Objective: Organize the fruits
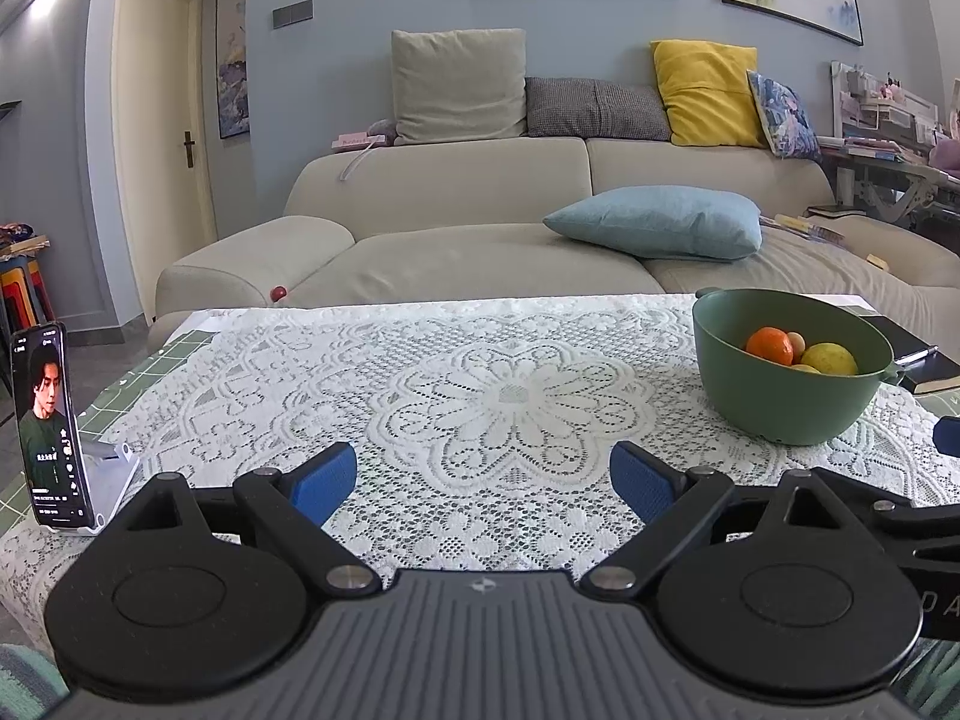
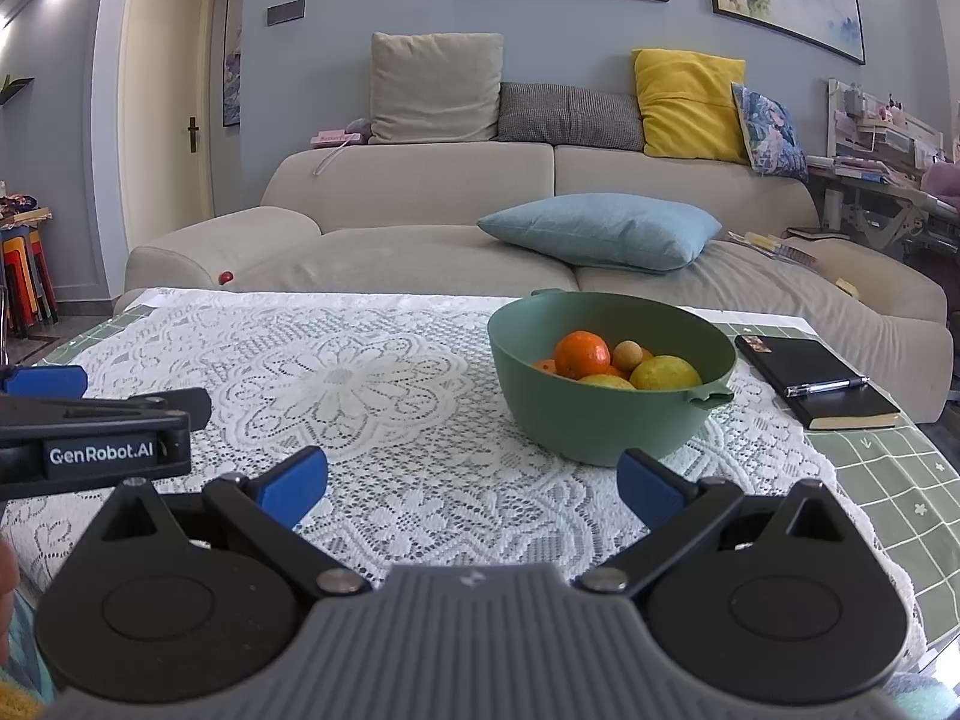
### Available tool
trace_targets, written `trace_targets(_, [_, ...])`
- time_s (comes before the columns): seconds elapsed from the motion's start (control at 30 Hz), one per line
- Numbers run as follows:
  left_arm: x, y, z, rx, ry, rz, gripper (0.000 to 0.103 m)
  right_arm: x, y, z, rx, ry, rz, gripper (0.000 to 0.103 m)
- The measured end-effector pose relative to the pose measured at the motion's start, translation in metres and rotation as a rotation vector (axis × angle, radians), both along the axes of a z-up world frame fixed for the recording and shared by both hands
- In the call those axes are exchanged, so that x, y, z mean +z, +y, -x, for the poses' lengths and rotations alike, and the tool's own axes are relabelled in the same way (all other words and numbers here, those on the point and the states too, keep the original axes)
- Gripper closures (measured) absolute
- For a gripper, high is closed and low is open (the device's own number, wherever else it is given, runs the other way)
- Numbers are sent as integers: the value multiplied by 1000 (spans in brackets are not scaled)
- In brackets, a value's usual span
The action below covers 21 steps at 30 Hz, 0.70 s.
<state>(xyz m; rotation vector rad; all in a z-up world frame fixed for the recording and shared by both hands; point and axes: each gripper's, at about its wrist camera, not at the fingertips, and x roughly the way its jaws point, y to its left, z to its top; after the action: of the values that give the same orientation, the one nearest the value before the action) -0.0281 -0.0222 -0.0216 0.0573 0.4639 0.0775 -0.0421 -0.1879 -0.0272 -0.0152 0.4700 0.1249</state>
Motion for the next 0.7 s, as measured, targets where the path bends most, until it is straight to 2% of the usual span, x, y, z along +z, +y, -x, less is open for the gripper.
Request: trace_targets(0.7, [-1, 0, -2, -5, 12, 6, 0, -3, 1, -3, 2, 15, -2, 4])
